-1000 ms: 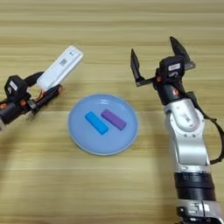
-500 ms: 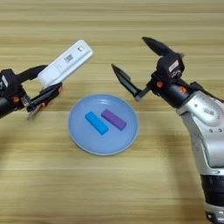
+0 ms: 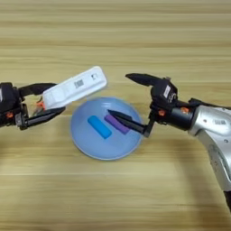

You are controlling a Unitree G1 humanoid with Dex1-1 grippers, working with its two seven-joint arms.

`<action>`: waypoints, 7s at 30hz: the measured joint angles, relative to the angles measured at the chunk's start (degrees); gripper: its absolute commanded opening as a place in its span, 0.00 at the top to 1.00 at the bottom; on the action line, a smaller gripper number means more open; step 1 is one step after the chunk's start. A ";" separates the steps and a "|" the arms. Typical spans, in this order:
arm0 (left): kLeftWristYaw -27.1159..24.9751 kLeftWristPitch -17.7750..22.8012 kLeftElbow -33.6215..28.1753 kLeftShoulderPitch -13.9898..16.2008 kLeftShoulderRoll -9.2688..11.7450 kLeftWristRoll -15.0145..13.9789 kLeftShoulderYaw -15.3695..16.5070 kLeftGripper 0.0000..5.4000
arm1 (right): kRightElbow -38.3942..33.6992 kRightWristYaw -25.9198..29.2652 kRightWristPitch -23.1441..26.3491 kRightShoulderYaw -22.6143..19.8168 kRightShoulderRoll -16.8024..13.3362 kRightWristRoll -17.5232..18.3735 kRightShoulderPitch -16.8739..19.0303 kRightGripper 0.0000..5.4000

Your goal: Move the objects on the table

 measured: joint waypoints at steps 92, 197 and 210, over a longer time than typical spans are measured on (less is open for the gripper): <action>-9.66 -0.17 0.25 -0.09 1.72 -0.18 -5.89 0.47 | -8.45 10.02 9.46 8.16 -4.77 7.04 -2.56 0.45; 61.53 -9.67 23.96 -10.67 -21.72 21.49 10.08 0.00 | 10.27 14.07 -2.62 17.64 -2.31 -5.66 13.13 0.46; 61.83 -13.36 26.31 -8.72 -21.72 22.25 10.73 0.00 | 13.63 13.86 -5.44 18.40 -2.13 -8.11 12.15 0.39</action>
